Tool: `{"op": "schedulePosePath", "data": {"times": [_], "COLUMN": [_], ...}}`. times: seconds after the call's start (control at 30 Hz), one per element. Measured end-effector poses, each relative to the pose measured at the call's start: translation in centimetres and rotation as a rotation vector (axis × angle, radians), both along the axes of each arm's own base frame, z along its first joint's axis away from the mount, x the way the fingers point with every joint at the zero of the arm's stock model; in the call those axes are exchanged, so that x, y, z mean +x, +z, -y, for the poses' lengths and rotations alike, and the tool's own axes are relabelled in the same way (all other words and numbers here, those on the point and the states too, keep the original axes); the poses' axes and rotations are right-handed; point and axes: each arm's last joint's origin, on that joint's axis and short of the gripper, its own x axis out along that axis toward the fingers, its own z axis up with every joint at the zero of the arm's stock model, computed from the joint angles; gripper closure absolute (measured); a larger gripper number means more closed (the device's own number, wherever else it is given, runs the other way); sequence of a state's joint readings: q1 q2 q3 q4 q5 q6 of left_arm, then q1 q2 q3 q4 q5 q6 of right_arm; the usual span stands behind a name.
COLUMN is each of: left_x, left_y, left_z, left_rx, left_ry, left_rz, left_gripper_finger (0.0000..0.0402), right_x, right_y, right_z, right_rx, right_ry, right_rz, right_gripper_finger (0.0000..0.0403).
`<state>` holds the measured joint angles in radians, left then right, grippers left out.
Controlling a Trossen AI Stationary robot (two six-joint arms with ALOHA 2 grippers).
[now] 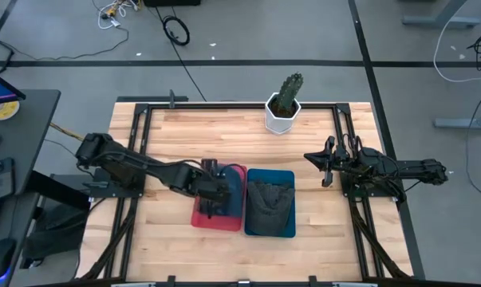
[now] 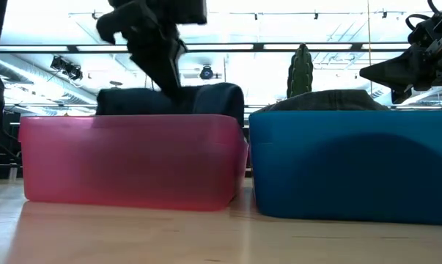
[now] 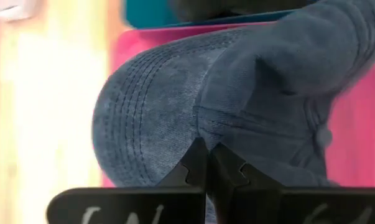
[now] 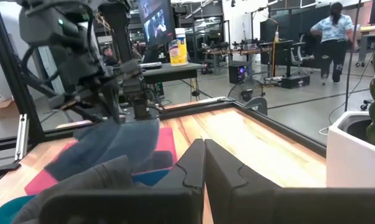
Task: Pick & Place hat
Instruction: Put the blue cap into the red bin
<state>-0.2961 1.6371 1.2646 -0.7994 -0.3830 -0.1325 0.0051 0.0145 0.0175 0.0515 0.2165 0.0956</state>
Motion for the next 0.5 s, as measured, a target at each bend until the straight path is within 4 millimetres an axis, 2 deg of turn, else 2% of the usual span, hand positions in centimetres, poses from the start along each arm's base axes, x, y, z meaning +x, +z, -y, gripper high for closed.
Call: {"op": "schedulePosePath", "data": {"times": [0.23, 0.37, 0.5], "left_x": [-0.7, -1.1, -0.8], "left_y": [-4.1, -5.2, -5.8], "left_z": [-1.3, -2.7, -4.0], "left_rx": [-0.057, -0.047, -0.061], "left_ry": [-0.036, 0.006, 0.053], "left_rz": [-0.083, -0.114, -0.067], "left_gripper_finger": [0.0399, 0.0389, 0.0379], "right_x": [0.0, 0.0, 0.0], "right_y": [0.0, 0.0, 0.0], "right_z": [0.0, 0.0, 0.0], "right_rx": [0.0, 0.0, 0.0], "right_ry": [0.0, 0.0, 0.0], "right_rz": [0.001, 0.003, 0.004], "right_gripper_finger": [0.0389, 0.0389, 0.0389]}}
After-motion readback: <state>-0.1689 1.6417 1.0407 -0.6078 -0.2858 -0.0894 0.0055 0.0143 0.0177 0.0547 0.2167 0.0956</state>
